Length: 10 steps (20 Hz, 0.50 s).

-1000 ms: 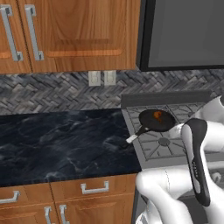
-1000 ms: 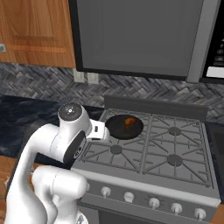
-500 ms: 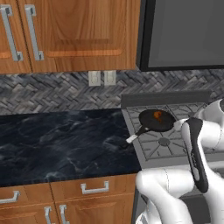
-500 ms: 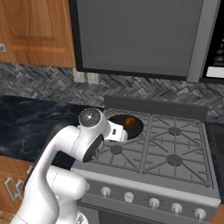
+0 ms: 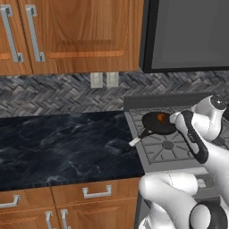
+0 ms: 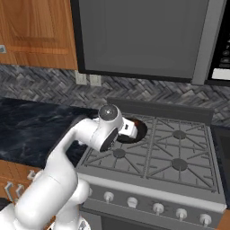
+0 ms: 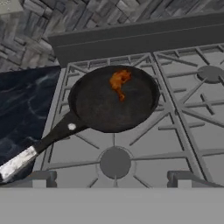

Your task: Take the chicken drumsticks from the pan and place one on each plate on the dining counter.

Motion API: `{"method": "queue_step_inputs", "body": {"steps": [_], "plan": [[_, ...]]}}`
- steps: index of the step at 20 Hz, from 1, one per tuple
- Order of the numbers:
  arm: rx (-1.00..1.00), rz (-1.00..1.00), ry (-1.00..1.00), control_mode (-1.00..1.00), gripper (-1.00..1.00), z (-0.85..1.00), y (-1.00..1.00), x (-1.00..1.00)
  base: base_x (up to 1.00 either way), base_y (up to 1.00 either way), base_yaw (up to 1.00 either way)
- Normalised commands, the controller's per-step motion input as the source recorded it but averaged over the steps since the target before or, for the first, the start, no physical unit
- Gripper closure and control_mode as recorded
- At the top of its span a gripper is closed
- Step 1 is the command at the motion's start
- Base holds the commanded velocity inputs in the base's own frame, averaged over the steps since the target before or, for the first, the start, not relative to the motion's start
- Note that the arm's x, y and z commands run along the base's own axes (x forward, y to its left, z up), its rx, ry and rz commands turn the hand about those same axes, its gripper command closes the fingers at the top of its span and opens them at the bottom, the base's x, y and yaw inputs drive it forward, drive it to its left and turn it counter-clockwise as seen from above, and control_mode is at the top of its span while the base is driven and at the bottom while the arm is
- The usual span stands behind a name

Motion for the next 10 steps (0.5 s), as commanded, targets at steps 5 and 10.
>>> {"method": "queue_step_inputs", "body": {"steps": [5, 10], "plan": [[0.04, -0.02, 0.07, -1.00, -1.00, -0.24, 0.00, 0.77, 0.00, 0.00, 0.00], [0.04, -0.11, 0.13, -1.00, -1.00, -0.38, 0.00, 0.60, 0.00, 0.00, 0.00]]}}
